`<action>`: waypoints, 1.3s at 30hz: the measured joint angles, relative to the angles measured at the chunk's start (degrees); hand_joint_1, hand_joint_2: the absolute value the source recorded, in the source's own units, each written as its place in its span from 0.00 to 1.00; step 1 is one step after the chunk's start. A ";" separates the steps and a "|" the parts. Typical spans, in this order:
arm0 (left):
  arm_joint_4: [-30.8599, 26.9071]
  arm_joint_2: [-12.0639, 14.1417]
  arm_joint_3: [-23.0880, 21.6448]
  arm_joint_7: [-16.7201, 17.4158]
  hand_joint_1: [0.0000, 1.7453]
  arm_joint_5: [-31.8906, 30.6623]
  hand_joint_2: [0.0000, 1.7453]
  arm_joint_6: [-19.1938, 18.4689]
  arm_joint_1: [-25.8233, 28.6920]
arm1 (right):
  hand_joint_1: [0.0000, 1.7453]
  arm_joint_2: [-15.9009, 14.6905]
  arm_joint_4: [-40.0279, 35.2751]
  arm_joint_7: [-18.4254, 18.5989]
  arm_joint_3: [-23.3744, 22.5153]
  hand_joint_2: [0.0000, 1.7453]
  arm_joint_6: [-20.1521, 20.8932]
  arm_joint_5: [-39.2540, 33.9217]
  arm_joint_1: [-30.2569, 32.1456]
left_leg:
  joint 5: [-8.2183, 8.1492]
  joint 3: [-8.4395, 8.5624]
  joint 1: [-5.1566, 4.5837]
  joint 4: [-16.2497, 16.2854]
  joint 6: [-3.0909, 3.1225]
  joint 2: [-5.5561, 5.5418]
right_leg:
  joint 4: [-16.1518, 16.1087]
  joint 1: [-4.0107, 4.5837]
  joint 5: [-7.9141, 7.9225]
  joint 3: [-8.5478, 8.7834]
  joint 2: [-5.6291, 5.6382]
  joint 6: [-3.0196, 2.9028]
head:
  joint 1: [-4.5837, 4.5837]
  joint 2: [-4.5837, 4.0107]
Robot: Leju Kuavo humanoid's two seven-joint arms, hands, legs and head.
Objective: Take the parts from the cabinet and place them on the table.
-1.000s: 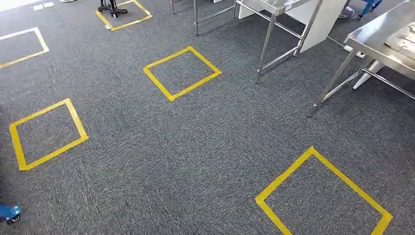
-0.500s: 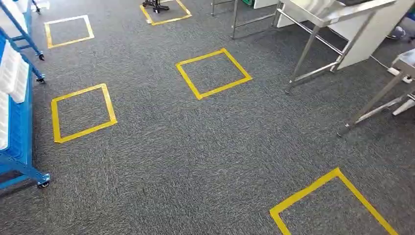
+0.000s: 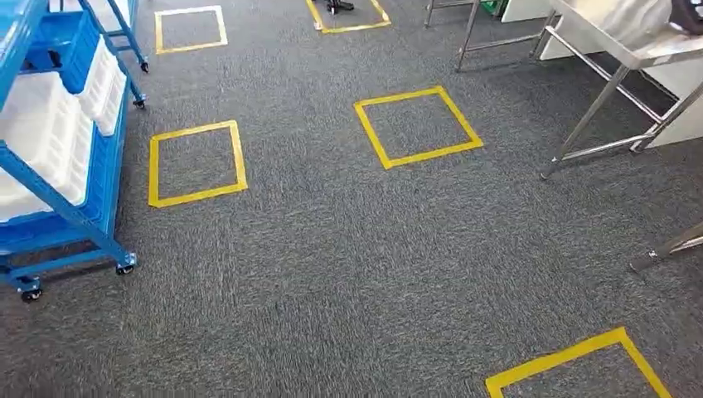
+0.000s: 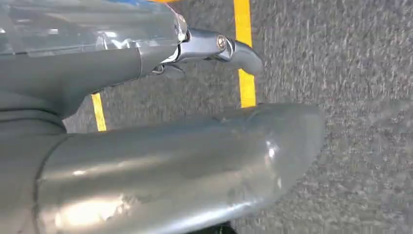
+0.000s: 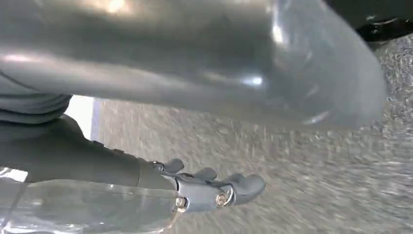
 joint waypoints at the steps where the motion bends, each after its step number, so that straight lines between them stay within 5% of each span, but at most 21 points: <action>1: 0.00 0.02 -0.02 -0.04 0.00 -0.39 0.00 -0.06 0.18 | 0.00 0.00 0.00 -0.09 0.07 0.00 -0.11 0.00 -0.16 | 0.22 0.01 0.05 -0.33 -0.39 -0.60 | -0.25 -0.01 0.14 0.14 -0.46 -0.14 | 0.06 0.00; 2: -0.02 0.15 -0.04 -0.11 0.00 -0.81 0.00 -0.09 0.28 | 0.00 0.18 -0.02 -0.48 0.11 0.00 -0.13 0.00 -0.26 | 0.28 0.03 -0.35 -0.46 -0.66 -0.86 | -1.75 -0.69 0.85 0.78 -1.30 -0.17 | -0.09 0.00; 4: -0.02 0.39 -0.13 -0.13 0.00 -1.42 0.00 0.06 0.17 | 0.00 0.35 -0.02 -1.44 0.26 0.00 0.11 0.02 0.01 | -2.48 -1.88 -0.48 3.67 -0.92 4.82 | -3.13 -0.90 1.26 1.83 -2.92 0.14 | -0.31 0.00; 6: -0.02 0.46 -0.20 0.20 0.00 -1.84 0.00 0.33 -0.42 | 0.00 0.44 0.00 -1.88 0.33 0.00 0.68 0.00 0.18 | -6.36 -6.08 0.09 11.84 -1.80 6.06 | -2.90 -0.88 0.98 1.81 -4.67 0.08 | -0.35 0.00; 8: -0.02 0.52 -0.31 0.70 0.00 -2.41 0.00 0.53 -0.49 | 0.00 0.44 0.00 -2.06 0.42 0.00 1.11 0.22 0.16 | -7.09 -8.47 0.69 16.39 -2.62 6.46 | -2.51 -1.06 0.50 1.75 -6.24 0.29 | -0.33 0.00; 11: -0.02 0.55 -1.35 0.02 0.00 -3.91 0.00 -0.11 -0.26 | 0.00 0.54 0.00 -0.38 0.44 0.00 1.11 0.66 0.08 | -0.60 -2.82 1.47 5.35 -3.59 8.22 | -1.33 -1.74 -0.75 2.08 -8.32 1.31 | -0.35 0.00; 12: -0.02 0.48 -1.66 -0.37 0.00 -4.27 0.00 -0.39 -0.33 | 0.00 0.52 0.00 0.20 0.44 0.00 1.11 0.88 0.09 | 0.18 -0.84 1.56 1.20 -3.84 11.11 | -0.63 -1.54 -1.32 2.17 -8.87 1.87 | -0.40 0.00; 13: -0.02 -0.07 -2.01 -0.61 0.00 -4.57 0.00 -0.76 -0.55 | 0.00 0.44 0.00 0.68 0.46 0.00 1.09 1.03 0.08 | -0.38 -0.77 1.19 1.62 -3.18 11.90 | -0.20 -1.17 -1.91 2.07 -9.37 2.41 | -0.57 0.00; 14: -0.02 -0.04 -2.31 -0.77 0.00 -4.72 0.00 -0.92 -0.56 | 0.00 0.44 0.00 0.89 0.50 0.00 1.07 1.03 0.11 | -0.33 -0.97 1.25 1.69 -2.13 10.77 | -0.09 -1.11 -2.11 2.17 -9.73 2.61 | -0.07 0.00; 17: -0.02 -0.09 -2.93 -1.20 0.00 -4.88 0.00 -1.03 -0.31 | 0.00 0.46 0.00 1.38 0.55 0.00 1.01 1.03 -0.27 | -0.18 -1.29 1.08 1.42 -1.02 9.15 | -0.17 -1.32 -2.30 2.54 -11.08 3.34 | 0.09 0.00; 18: -0.02 -0.26 -3.02 -1.33 0.00 -4.88 0.00 -1.03 -0.31 | 0.00 0.48 0.00 1.49 0.55 0.00 1.03 1.03 -0.26 | 0.07 -1.23 1.31 1.21 -0.64 8.54 | 0.54 -1.76 -3.15 2.52 -9.24 3.85 | 0.20 0.00; 20: -0.02 -0.42 -3.13 -1.46 0.00 -4.90 0.00 -1.03 -0.44 | 0.00 0.57 0.00 1.53 0.63 0.00 1.05 1.05 0.02 | 0.29 -1.56 1.27 1.10 -0.01 7.51 | 7.04 -1.91 -7.49 -0.74 -4.69 3.99 | 0.50 0.00; 22: -0.02 -0.53 -3.37 -1.49 0.00 -5.01 0.00 -1.09 -0.47 | 0.00 0.57 0.00 1.31 0.70 0.00 1.07 1.20 0.15 | 0.38 -1.86 1.06 1.10 0.21 6.02 | 15.97 -1.91 -10.98 -5.42 -3.82 4.01 | 0.50 0.00; 24: -0.02 -0.55 -3.50 -1.09 0.00 -5.36 0.00 -1.07 -0.26 | 0.00 0.59 0.00 0.70 0.81 0.00 1.05 1.40 0.19 | 0.42 -1.81 0.97 1.11 0.22 4.42 | 16.88 -1.91 -9.30 -6.44 -3.67 3.80 | 0.50 0.00; 27: -0.02 -0.65 -3.89 -0.70 0.00 -5.51 0.00 -0.83 -0.13 | 0.00 0.61 0.00 0.28 0.90 0.00 1.11 1.88 0.19 | 0.56 -1.49 0.99 1.12 -0.06 1.82 | 3.65 -2.02 -1.01 -0.82 -1.79 3.09 | 0.52 -0.02; 28: -0.02 -0.83 -3.98 -0.61 0.00 -5.55 0.00 -0.81 -0.11 | 0.00 0.59 0.02 0.28 0.90 0.00 1.18 1.92 0.27 | 0.67 -1.61 1.08 1.09 -0.29 1.36 | 1.36 -2.21 -1.44 0.23 1.03 3.04 | 0.46 0.00; 31: -0.02 -0.96 -4.20 0.33 0.00 -5.86 0.00 -0.11 0.07 | 0.00 0.66 0.02 0.28 1.14 0.00 1.55 2.25 -0.21 | 1.09 -1.96 1.09 0.72 -1.48 -0.31 | 0.86 -1.53 -1.04 0.14 -0.12 2.81 | 0.46 0.00; 33: -0.02 -1.05 -4.22 1.03 0.00 -5.90 0.00 0.42 0.42 | 0.00 0.81 0.02 0.54 1.31 0.00 2.21 2.30 -0.26 | 1.12 -2.22 1.22 0.92 -2.29 -1.04 | -0.22 -2.17 -0.27 0.50 -1.56 1.68 | 0.41 0.00; 35: -0.02 -1.09 -4.24 1.53 0.00 -5.90 0.00 0.96 0.44 | 0.00 0.92 0.02 0.79 1.33 0.00 2.32 2.45 -0.07 | -2.16 -4.32 0.68 5.38 -2.20 4.41 | -0.48 -1.79 -0.08 0.60 -3.03 0.96 | 0.13 0.00; 37: -0.02 -1.29 -4.26 1.84 0.00 -5.90 0.00 1.18 0.20 | 0.00 0.92 0.04 1.07 1.36 0.00 2.34 2.69 0.32 | -6.76 -8.52 0.74 14.79 -2.42 6.14 | -0.45 -1.31 -0.14 0.45 -4.91 0.71 | 0.02 0.00; 39: -0.02 -1.36 -4.26 2.19 0.00 -5.88 0.00 1.57 0.31 | 0.00 0.92 0.04 1.25 1.36 0.00 2.80 2.80 0.40 | -7.18 -9.69 0.75 18.32 -2.50 6.61 | -0.38 -1.09 -0.25 0.36 -6.64 0.54 | -0.02 0.00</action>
